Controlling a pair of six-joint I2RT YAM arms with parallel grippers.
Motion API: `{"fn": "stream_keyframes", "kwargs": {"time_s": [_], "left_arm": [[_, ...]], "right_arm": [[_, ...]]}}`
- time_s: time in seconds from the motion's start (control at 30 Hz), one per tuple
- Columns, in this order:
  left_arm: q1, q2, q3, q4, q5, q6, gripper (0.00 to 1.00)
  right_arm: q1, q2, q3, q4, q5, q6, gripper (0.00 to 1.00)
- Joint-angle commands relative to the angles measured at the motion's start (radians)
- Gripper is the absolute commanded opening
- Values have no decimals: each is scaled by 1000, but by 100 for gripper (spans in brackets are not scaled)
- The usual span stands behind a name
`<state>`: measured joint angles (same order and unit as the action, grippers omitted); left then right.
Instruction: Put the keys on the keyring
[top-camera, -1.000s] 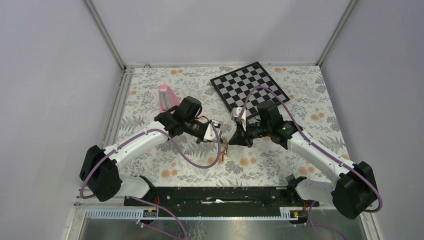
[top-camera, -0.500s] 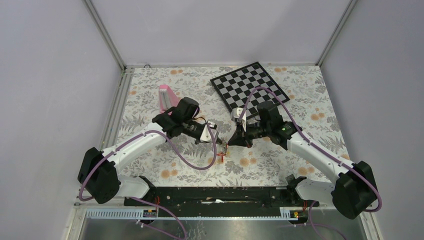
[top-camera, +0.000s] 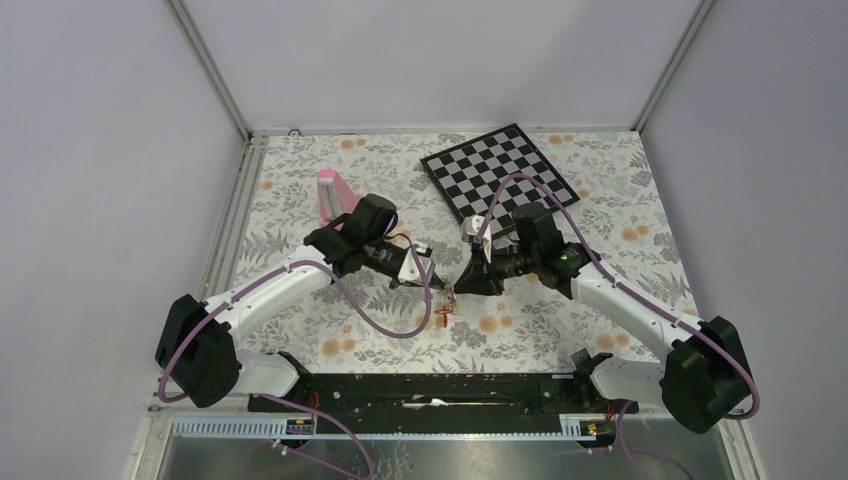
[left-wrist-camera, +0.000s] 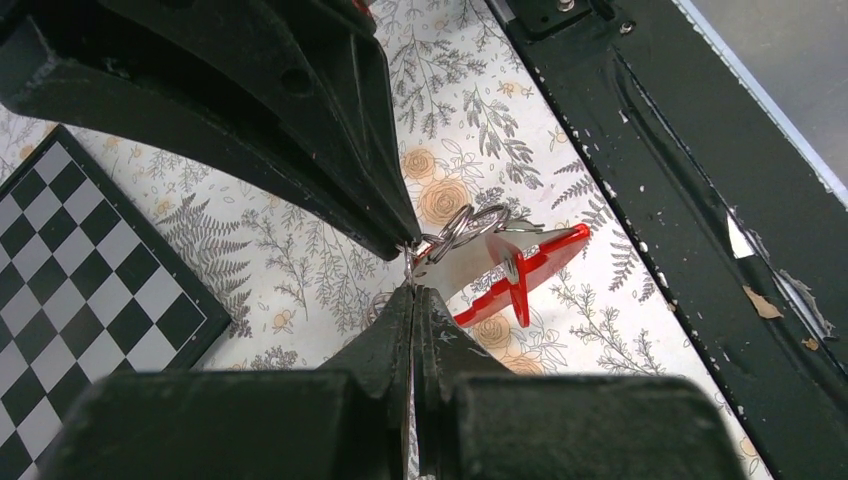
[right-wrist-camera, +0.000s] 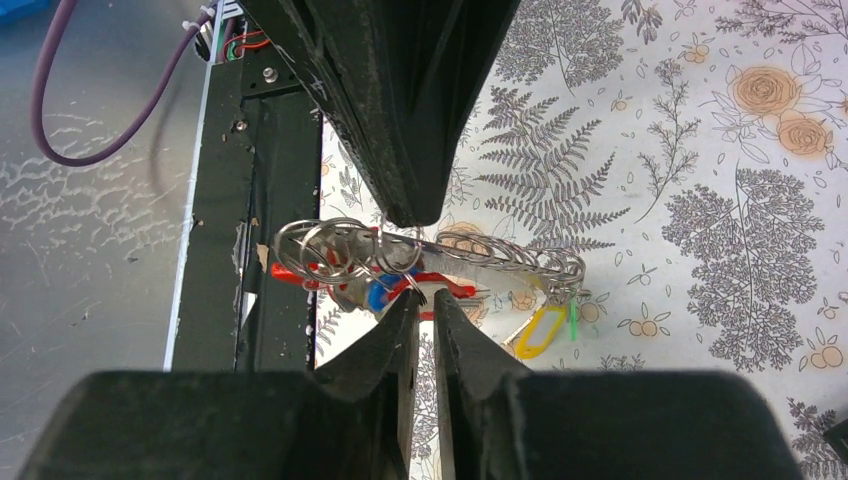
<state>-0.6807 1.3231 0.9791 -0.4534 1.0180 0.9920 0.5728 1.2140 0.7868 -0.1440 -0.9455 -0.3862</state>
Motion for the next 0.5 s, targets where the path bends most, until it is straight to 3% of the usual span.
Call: {"fn": "stream_keyframes", "kwargs": {"time_s": [0.0, 0.47], "left_arm": [[3, -14, 4, 46, 106, -6, 0], [26, 6, -13, 196, 219, -207, 0]], "right_arm": [[-15, -9, -7, 28, -5, 12, 19], [-17, -142, 43, -74, 18, -76, 35]]}}
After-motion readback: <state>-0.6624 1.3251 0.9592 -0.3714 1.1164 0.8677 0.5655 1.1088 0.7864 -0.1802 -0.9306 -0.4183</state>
